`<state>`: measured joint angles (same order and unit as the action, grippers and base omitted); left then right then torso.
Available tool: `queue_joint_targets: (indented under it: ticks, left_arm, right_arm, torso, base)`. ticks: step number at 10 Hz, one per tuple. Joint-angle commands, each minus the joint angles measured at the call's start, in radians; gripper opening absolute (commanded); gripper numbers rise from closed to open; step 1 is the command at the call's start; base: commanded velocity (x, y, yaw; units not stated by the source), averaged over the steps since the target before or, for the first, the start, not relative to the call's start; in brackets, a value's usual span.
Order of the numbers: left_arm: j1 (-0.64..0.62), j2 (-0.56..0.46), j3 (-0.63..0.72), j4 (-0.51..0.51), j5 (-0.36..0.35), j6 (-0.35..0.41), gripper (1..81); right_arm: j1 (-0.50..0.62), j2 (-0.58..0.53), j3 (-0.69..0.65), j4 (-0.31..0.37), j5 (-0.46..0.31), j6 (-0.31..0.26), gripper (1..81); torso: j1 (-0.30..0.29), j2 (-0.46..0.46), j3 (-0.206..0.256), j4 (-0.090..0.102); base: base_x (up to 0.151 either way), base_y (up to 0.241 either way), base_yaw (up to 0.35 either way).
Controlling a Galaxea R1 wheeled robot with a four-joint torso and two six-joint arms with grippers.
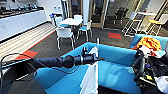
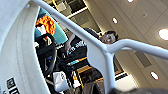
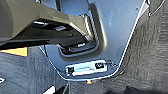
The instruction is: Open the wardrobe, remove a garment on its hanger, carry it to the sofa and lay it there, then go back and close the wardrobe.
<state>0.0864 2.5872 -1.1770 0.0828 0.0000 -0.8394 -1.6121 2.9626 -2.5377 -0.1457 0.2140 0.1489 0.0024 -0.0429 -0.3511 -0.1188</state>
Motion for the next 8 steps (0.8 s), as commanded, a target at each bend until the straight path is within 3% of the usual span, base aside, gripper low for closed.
queue_joint_targets:
  ticks: [1,2,4,5,7,8]
  left_arm:
    - [-0.176,0.113,-0.082,0.017,-0.032,-0.015,1.0]
    - [-0.178,0.139,-0.099,0.018,-0.032,-0.017,1.0]
    - [-0.181,0.182,-0.124,0.017,-0.034,-0.017,1.0]
    - [-0.182,0.205,-0.141,0.017,-0.032,-0.017,1.0]
    - [-0.184,0.249,-0.185,0.017,-0.032,-0.018,1.0]
    - [-0.188,0.283,-0.222,0.015,-0.032,-0.018,1.0]
  right_arm:
    - [-0.004,-0.004,0.002,-0.002,-0.064,-0.003,81.1]
    - [-0.004,-0.004,0.001,0.000,-0.064,-0.003,81.1]
    - [0.002,-0.003,-0.001,-0.002,-0.064,-0.003,81.1]
    - [0.004,-0.004,-0.001,0.000,-0.065,-0.003,81.1]
    - [0.005,-0.003,-0.007,0.002,-0.065,-0.003,81.1]
    - [0.005,-0.003,-0.007,0.002,-0.065,-0.003,81.1]
  torso:
    - [0.000,0.000,0.000,0.000]
    - [0.000,0.000,0.000,0.096]
    - [0.000,0.000,0.000,0.117]
    - [0.000,0.000,0.000,0.051]
    - [0.000,0.000,0.000,0.099]
    - [0.000,0.000,0.000,0.103]
  base:
    - [0.000,0.000,0.000]
    - [0.000,0.000,0.000]
    - [0.000,0.000,0.000]
    - [0.000,0.000,0.000]
    - [0.000,0.000,0.000]
    - [0.000,0.000,0.000]
